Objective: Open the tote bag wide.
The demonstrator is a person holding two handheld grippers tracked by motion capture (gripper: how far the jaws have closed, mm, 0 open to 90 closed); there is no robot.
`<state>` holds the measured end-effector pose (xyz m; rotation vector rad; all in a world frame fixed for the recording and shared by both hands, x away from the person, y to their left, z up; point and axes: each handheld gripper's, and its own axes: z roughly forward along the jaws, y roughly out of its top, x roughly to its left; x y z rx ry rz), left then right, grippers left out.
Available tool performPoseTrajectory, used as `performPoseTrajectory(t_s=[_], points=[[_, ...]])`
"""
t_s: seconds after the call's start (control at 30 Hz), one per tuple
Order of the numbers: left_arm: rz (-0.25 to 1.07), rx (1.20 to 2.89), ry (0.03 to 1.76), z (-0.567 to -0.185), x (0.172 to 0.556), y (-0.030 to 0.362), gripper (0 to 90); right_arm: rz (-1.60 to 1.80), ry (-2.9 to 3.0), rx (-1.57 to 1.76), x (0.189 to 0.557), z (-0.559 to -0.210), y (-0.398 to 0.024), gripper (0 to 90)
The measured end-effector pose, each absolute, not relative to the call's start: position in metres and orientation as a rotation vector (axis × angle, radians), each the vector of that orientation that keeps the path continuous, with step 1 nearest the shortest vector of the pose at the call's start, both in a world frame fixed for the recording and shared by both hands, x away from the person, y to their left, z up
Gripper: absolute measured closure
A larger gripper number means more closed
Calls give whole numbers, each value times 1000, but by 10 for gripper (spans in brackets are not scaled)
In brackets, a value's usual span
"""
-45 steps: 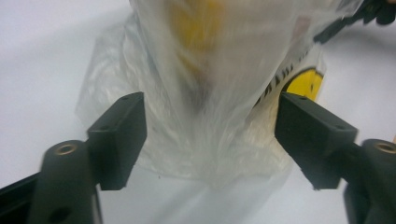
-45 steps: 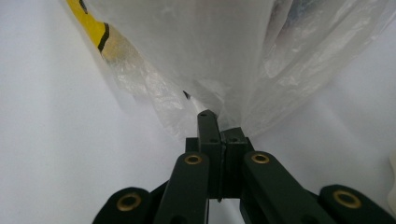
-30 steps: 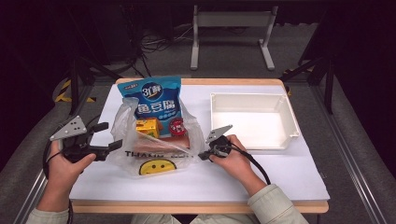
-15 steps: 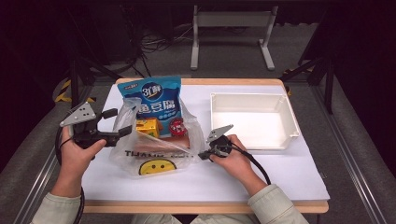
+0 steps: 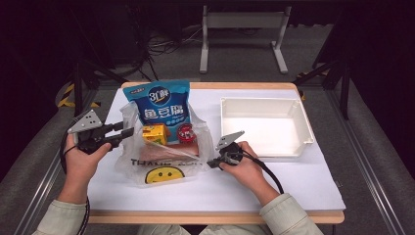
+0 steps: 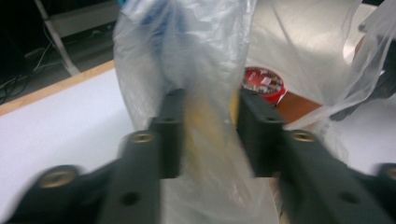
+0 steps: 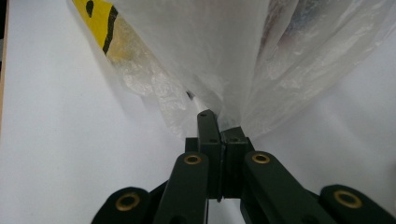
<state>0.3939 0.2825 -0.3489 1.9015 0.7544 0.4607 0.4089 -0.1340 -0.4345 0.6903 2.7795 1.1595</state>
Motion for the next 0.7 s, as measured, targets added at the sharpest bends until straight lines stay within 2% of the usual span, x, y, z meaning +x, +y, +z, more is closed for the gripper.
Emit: performPoseTrajectory(t_s=[0.07, 0.2, 0.7], points=[[455, 1918, 765, -352, 394, 286, 801, 1161, 2778, 688, 409, -434, -134, 899], [446, 1942, 801, -360, 394, 292, 879, 1164, 2778, 691, 408, -434, -135, 899], [330, 2006, 864, -400, 391, 302, 890, 1187, 2771, 706, 407, -431, -140, 900]])
